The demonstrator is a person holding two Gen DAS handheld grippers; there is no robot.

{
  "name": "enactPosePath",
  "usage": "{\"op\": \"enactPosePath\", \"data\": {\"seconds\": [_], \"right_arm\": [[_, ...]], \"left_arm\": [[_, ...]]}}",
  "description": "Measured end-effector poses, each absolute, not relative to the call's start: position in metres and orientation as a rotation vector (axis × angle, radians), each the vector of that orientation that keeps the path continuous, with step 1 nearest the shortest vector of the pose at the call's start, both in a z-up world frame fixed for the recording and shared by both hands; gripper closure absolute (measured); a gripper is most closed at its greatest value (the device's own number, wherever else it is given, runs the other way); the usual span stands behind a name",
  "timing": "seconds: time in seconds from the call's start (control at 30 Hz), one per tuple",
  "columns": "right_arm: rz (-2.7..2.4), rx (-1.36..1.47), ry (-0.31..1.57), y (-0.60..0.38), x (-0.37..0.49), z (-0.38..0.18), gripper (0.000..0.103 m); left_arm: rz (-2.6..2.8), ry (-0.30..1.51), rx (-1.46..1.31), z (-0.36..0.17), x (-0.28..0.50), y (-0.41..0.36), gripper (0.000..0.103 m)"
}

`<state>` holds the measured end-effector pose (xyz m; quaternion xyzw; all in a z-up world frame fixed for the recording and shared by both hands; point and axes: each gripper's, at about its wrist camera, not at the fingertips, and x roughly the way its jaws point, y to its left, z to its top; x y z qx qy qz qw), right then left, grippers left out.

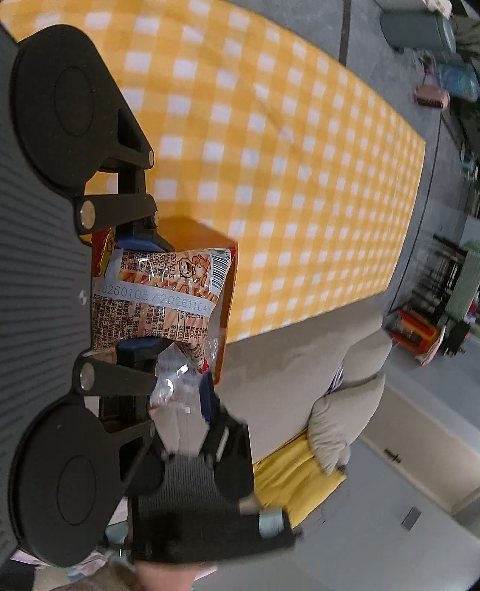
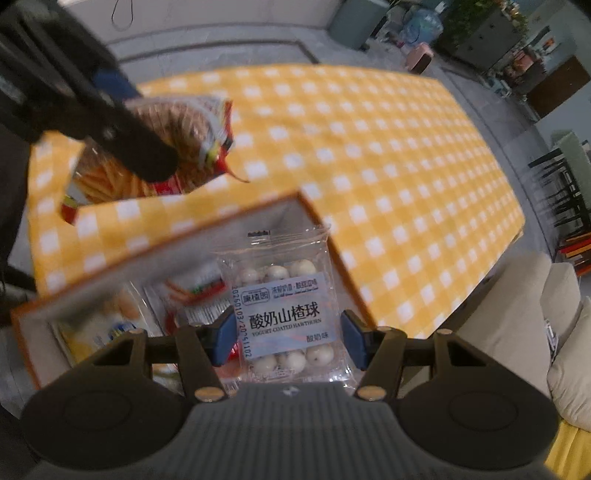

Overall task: Organize snacks
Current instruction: 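Lift both bags and carry them over the box, then open the right gripper to drop the yogurt-ball packet into the box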

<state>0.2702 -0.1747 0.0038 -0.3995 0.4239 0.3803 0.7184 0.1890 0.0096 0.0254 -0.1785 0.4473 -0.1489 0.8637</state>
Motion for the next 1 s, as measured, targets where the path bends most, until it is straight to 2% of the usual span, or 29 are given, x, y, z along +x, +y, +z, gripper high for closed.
{"op": "enactPosePath", "data": {"seconds": [0.33,0.63,0.7,0.8,1.0], "right_arm": [[0.911,-0.963,1.048,-0.179,0.308,-0.075,0.045],[0.955,-1.003,1.081,-0.182,0.327,-0.103,0.041],[0.955,-1.015,1.072,-0.182,0.326,-0.105,0.041],[0.926,-0.982,1.096,-0.183,0.328,-0.102,0.032],[0.888,-0.932,1.071,-0.192,0.325,-0.069,0.030]], "left_arm": [[-0.340,0.994,-0.352,0.003,0.213,-0.010,0.055],[-0.363,1.010,-0.334,-0.002,0.215,-0.015,0.055],[-0.365,1.015,-0.329,-0.002,0.214,-0.015,0.055],[-0.358,1.022,-0.324,-0.001,0.211,-0.016,0.055],[-0.355,1.038,-0.325,0.011,0.200,-0.019,0.055]]}}
